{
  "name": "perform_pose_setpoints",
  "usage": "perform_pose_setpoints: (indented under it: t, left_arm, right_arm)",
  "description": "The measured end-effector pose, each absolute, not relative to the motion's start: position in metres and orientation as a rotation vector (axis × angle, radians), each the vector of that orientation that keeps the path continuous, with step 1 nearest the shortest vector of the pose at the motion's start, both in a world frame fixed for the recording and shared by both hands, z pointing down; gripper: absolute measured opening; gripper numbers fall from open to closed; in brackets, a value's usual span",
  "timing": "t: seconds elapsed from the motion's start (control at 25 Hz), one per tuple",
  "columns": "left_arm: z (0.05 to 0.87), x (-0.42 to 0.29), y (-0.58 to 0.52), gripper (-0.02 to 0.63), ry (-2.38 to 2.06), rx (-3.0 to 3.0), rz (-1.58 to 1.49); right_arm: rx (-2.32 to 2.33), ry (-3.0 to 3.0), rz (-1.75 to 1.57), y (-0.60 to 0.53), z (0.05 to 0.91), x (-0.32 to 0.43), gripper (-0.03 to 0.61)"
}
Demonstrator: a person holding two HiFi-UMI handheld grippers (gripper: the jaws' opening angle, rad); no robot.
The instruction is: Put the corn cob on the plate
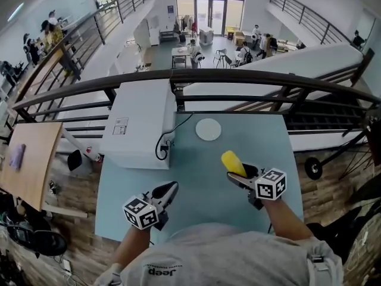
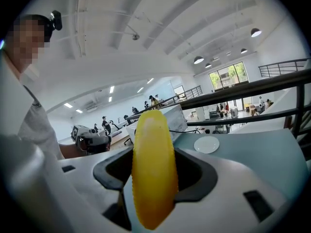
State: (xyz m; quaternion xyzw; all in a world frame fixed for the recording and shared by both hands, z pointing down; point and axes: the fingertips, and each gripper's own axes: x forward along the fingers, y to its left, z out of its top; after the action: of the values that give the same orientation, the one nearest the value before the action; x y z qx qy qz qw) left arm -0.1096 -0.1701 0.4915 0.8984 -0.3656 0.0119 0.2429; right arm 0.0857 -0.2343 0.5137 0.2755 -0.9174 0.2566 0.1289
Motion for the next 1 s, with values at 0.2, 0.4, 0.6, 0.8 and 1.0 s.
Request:
perform_pose_setpoints:
  t: [0.2,0.4,0.6,0.8,1.0]
  left_arm:
    - [0.5,-0.107,-0.198,0.009,-0.996,2.447,0.057]
    - [0.514,-0.096,-0.233,0.009,-0.97,2.447,0.077]
    - [0.533,-0.08,-0.267,0.009,-0.934,2.447,0.098]
    - [0.559,-0.065,-0.301,0.009,-0.916,2.438,0.137]
    - [0.587,-0.046,-0.333,0.009,-0.899,2.429,0.155]
  right_arm:
    - [0.821,-2.658,0.738,-0.26,0.521,0.087,0.261]
    - [0.828,-2.643,0.738,-0.293,0.535,0.085,0.261]
    - [0.838,-2.625,0.746,-0.331,0.557,0.084,0.261]
    - [0.842,-2.608,0.737,-0.372,0.583,0.083,0.261]
    - [0.842,-2.588,0.73,-0.412,0.61,0.08,0.261]
